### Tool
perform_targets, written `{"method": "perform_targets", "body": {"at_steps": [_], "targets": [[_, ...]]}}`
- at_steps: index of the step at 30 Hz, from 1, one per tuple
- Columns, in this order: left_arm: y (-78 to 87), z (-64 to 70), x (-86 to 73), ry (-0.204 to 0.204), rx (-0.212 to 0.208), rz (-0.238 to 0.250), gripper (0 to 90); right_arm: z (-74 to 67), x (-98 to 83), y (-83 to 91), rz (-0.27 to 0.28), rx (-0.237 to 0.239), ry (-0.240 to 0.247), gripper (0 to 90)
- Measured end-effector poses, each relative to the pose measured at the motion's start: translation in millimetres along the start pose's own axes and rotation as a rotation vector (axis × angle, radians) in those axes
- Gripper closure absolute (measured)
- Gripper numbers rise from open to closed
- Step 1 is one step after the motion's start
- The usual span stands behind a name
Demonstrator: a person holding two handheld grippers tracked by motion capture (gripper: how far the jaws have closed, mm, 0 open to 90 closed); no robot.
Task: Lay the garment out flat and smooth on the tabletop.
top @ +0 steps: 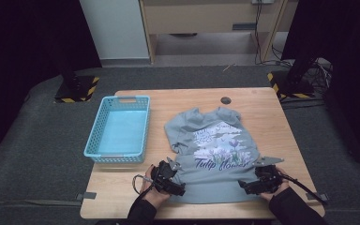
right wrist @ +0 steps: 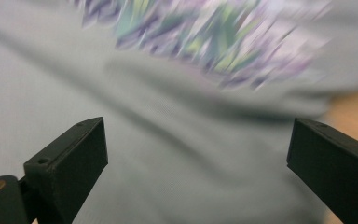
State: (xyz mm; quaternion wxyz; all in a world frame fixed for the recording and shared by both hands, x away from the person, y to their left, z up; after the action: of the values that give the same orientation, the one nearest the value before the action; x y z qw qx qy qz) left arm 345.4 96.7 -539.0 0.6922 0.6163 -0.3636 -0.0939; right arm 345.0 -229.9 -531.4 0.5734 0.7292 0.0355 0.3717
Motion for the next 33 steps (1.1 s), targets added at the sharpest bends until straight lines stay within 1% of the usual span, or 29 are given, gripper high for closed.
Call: {"method": "perform_targets", "body": {"at_steps": [2, 4, 6, 8, 10, 13, 15, 20, 24, 26, 29, 31, 33], "targets": [[0.2, 0.0, 1.6, 0.018, -0.031, 0.013, 2.1, 8.3, 7.5, 7.0, 0.060, 0.000, -0.030, 5.2], [-0.3, -0.6, 4.0, 0.024, -0.046, 0.022, 1.7, 18.5, 16.7, 13.2, 0.116, 0.018, -0.061, 4.6], [-2.1, -1.5, 6.2, 0.030, -0.050, 0.024, 1.7, 29.5, 28.7, 19.6, 0.167, 0.014, -0.074, 6.5], [-5.6, -2.4, 7.9, 0.024, -0.040, 0.019, 1.6, 37.7, 38.5, 23.6, 0.201, -0.005, -0.083, 7.6], [-10.0, -3.6, 8.8, 0.020, -0.029, 0.002, 1.3, 47.6, 53.1, 25.7, 0.228, -0.024, -0.100, 8.2], [-11.4, -5.5, 9.7, 0.028, -0.033, 0.004, 0.0, 59.4, 72.8, 24.7, 0.256, -0.054, -0.114, 10.1], [-11.5, -6.0, 9.0, 0.026, -0.030, 0.006, 0.0, 69.4, 89.0, 21.3, 0.273, -0.074, -0.137, 11.2], [-11.9, -6.5, 7.5, 0.024, -0.029, 0.021, 0.0, 87.9, 120.6, 5.7, 0.279, -0.101, -0.166, 12.2], [-12.7, -7.6, 6.5, 0.004, -0.039, 0.041, 0.0, 102.5, 140.7, -11.7, 0.269, -0.116, -0.190, 14.4], [-12.9, -7.9, 6.3, -0.001, -0.043, 0.047, 0.0, 109.8, 148.6, -21.9, 0.275, -0.107, -0.220, 15.8], [-13.0, -7.9, 6.0, -0.001, -0.044, 0.051, 0.0, 119.3, 158.0, -41.3, 0.268, -0.119, -0.247, 17.2], [-13.0, -7.9, 6.1, -0.001, -0.044, 0.050, 0.0, 123.1, 161.4, -51.7, 0.257, -0.122, -0.255, 17.8], [-13.0, -7.9, 6.1, -0.001, -0.044, 0.050, 0.0, 126.1, 164.0, -62.9, 0.241, -0.129, -0.254, 19.1]]}}
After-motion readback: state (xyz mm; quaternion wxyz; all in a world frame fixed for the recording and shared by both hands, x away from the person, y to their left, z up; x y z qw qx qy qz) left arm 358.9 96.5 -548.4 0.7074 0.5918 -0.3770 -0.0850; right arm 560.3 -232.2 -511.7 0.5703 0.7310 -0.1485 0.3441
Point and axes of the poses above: each handheld gripper's, and its own axes: y roughly backward along the jaws, x roughly out of its top, z roughly to its right, the point moved 3 cm from there along -y, roughly forward along the jaws, and after that the axes turned 9 degrees about -z, right-handed, at the moved point
